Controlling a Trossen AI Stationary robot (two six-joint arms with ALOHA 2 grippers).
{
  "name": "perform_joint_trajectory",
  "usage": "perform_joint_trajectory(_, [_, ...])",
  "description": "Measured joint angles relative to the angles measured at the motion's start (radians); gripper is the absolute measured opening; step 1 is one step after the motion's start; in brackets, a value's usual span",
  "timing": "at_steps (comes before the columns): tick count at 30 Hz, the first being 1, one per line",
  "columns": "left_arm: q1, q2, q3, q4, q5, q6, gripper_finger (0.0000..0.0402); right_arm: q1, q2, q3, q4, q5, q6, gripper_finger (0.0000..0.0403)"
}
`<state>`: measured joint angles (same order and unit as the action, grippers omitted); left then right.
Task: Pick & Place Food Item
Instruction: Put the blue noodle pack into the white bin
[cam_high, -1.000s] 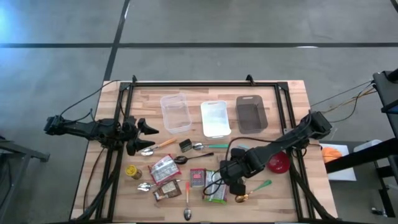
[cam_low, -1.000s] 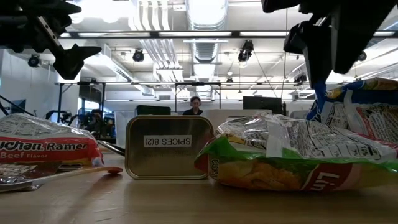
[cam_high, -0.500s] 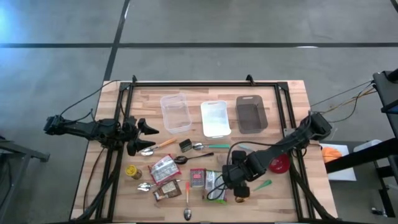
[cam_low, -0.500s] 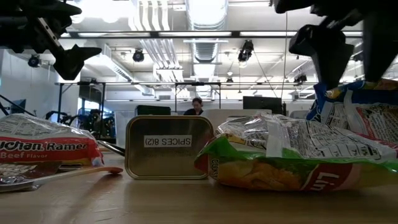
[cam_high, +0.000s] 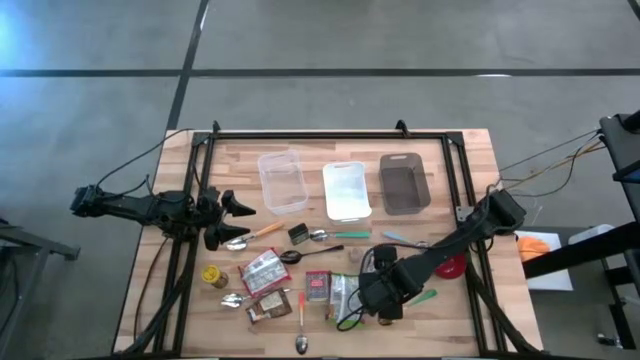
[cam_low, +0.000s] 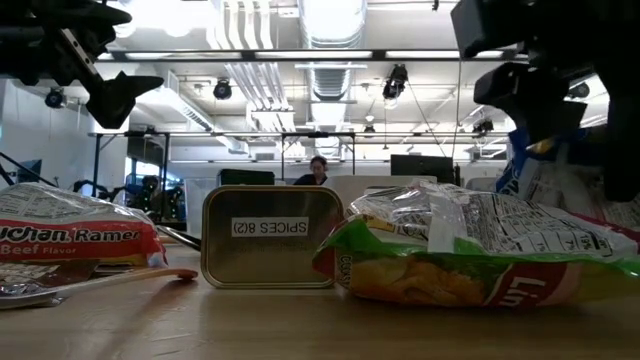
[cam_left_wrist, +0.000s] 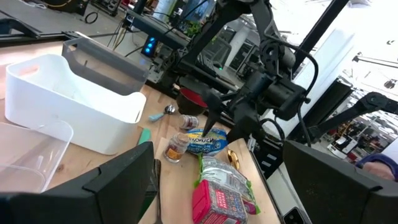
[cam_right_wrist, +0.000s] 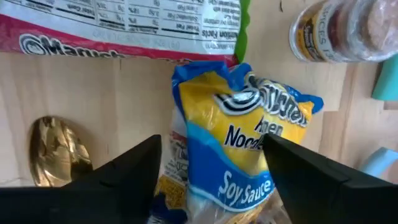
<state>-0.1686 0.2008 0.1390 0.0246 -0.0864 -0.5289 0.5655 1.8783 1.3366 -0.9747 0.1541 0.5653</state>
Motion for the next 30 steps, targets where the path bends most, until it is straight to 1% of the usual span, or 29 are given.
perform_joint_trajectory(2, [0.0,0.0,0.0,0.0,0.0,0.0,0.0363,0.0,0.0,0.0,-0.017,0.004,0.001,0.0224])
perform_joint_trajectory(9, [0.0,0.0,0.0,0.0,0.0,0.0,0.0363,-0.001,-0.009,0.009,-0.028,0.017,0.008,0.0082])
perform_joint_trajectory(11, [0.0,0.0,0.0,-0.001,0.0,0.0,0.0363,-0.001,-0.009,0.019,-0.03,0.01,0.008,0.0051])
perform_joint_trajectory(14, [0.0,0.0,0.0,-0.001,0.0,0.0,0.0363,0.0,-0.007,0.035,-0.038,0.002,0.009,0.0018])
perform_joint_trajectory(16, [0.0,0.0,0.0,-0.001,0.0,0.0,0.0363,0.003,-0.009,0.047,-0.044,0.002,0.009,0.0012])
perform_joint_trajectory(22, [0.0,0.0,0.0,-0.007,0.0,0.0,0.0363,0.006,-0.016,0.092,-0.065,0.01,0.011,0.001])
perform_joint_trajectory(26, [0.0,0.0,0.0,-0.008,0.0,0.0,0.0363,0.008,-0.018,0.141,-0.129,0.052,0.01,0.001])
perform_joint_trajectory(30, [0.0,0.0,0.0,-0.008,0.0,-0.001,0.0363,0.008,-0.022,0.197,-0.227,0.124,0.003,0.001])
